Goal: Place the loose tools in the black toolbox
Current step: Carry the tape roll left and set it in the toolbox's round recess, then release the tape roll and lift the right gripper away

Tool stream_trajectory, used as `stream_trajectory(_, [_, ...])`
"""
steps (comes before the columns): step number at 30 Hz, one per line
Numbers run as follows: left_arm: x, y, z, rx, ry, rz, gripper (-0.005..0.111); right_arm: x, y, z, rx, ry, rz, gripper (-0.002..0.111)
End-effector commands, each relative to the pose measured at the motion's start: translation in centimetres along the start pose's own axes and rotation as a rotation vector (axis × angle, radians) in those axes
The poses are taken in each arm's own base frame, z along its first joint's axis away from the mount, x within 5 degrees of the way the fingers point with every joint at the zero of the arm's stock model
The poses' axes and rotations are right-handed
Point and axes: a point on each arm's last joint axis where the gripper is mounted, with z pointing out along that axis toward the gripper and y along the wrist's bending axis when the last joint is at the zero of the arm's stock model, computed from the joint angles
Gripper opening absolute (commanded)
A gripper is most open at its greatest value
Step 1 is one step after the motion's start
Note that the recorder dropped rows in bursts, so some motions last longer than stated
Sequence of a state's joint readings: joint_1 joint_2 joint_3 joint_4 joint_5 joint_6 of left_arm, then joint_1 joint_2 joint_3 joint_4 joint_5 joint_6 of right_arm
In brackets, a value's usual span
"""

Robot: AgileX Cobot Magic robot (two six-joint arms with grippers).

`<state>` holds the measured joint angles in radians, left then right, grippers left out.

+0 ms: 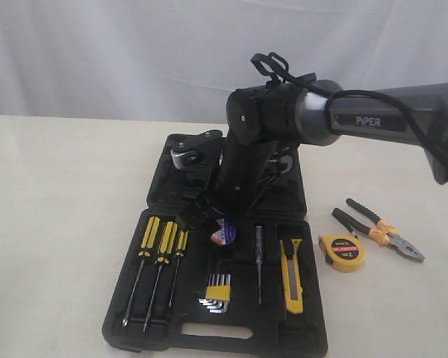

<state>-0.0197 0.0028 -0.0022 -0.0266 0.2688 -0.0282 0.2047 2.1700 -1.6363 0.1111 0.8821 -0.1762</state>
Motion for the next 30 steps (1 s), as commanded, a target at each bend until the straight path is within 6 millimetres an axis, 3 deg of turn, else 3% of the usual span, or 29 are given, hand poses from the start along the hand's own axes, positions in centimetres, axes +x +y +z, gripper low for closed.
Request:
stream_trajectory(1, [0.0,0.0,0.0,0.001,-0.002,0.002,0.0,0.0,-0.1,-0.1,0.006,-0.002,0.0,0.068])
stream_trajectory(11, [0.0,0.0,0.0,0.001,-0.002,0.002,0.0,0.0,-0.1,-0.2,0.006,-0.002,0.0,0.067])
stream_trajectory(20, [0.0,0.0,0.0,0.001,-0.002,0.002,0.0,-0.2,0.0,-1.7,0.008,-0.026,0.02,0.034])
stream_trajectory(22, [0.0,0.0,0.0,0.001,-0.002,0.002,0.0,-0.3,0.1,-2.3,0.009,-0.04,0.033,0.024])
stream_trajectory(25, [0.0,0.0,0.0,0.001,-0.002,0.002,0.0,-0.3,0.1,-2.8,0.009,-0.05,0.053,0.0])
stream_trajectory(30, [0.0,0.0,0.0,0.001,-0.002,0.002,0.0,-0.2,0.0,-2.0,0.006,-0.029,0.103,-0.001])
